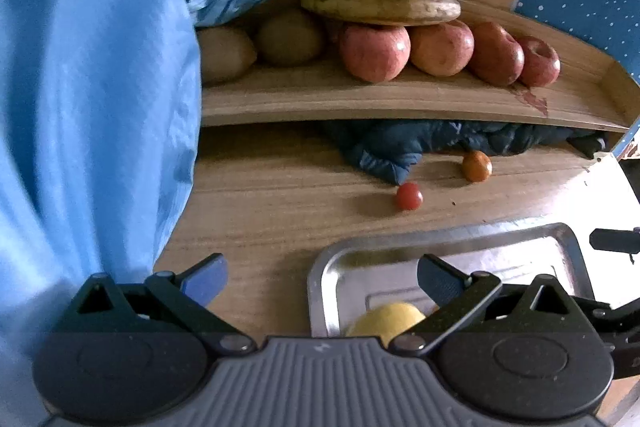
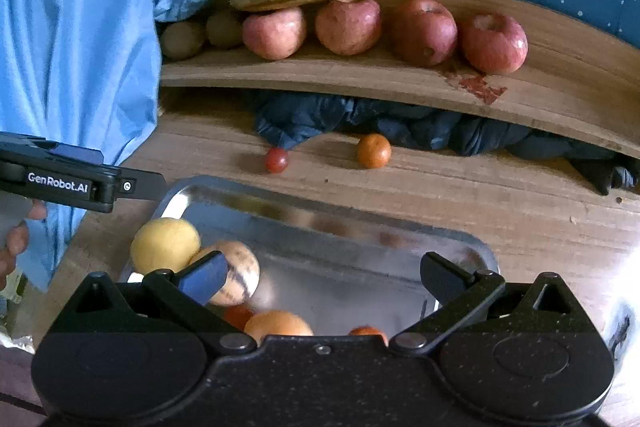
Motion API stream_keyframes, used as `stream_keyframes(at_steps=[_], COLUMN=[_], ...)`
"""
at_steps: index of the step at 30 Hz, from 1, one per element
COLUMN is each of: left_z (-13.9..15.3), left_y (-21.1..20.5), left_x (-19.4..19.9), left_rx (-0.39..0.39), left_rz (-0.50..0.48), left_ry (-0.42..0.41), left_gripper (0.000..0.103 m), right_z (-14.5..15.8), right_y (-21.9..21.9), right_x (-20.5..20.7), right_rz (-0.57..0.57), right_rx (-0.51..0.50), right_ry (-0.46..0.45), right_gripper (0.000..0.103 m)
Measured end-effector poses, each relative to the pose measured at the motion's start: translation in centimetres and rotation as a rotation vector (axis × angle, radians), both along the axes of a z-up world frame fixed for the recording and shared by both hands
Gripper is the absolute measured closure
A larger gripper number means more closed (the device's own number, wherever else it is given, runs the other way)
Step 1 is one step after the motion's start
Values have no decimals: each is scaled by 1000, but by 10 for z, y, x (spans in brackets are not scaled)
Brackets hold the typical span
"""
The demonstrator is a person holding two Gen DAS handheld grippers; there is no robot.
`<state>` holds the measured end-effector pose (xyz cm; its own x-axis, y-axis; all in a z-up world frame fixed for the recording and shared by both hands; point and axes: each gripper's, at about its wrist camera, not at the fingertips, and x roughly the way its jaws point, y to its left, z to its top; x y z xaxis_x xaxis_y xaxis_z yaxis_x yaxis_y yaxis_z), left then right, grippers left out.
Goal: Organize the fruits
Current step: 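Move both open tools back past the tray toward the fruits on the table, then close right tool on the small tangerine while left tool grasps the red cherry tomato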
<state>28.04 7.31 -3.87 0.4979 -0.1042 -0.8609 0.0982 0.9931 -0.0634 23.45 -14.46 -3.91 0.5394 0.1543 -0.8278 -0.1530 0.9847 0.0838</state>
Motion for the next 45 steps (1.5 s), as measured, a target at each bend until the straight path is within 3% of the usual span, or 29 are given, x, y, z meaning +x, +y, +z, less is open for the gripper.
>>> stream_keyframes(at_steps=[11, 26, 36, 45], left_z=[-11, -28, -36, -44], left_y=[-23, -39, -50, -62], left_x=[47, 63, 72, 73], left_rx=[-82, -34, 14, 0], left_rz=[-67, -92, -91, -183], left_ry=[35, 56, 53, 43], left_gripper=[0, 0, 0, 0], right_z=[-2, -1, -6, -20], right_y=[-3, -12, -32, -52], right_x=[26, 50, 85, 114], right_rz=[-80, -103, -96, -136], right_rx=[-68, -143, -94, 14], right_ry=[-6, -7, -5, 54], right_gripper=[1, 1, 1, 7])
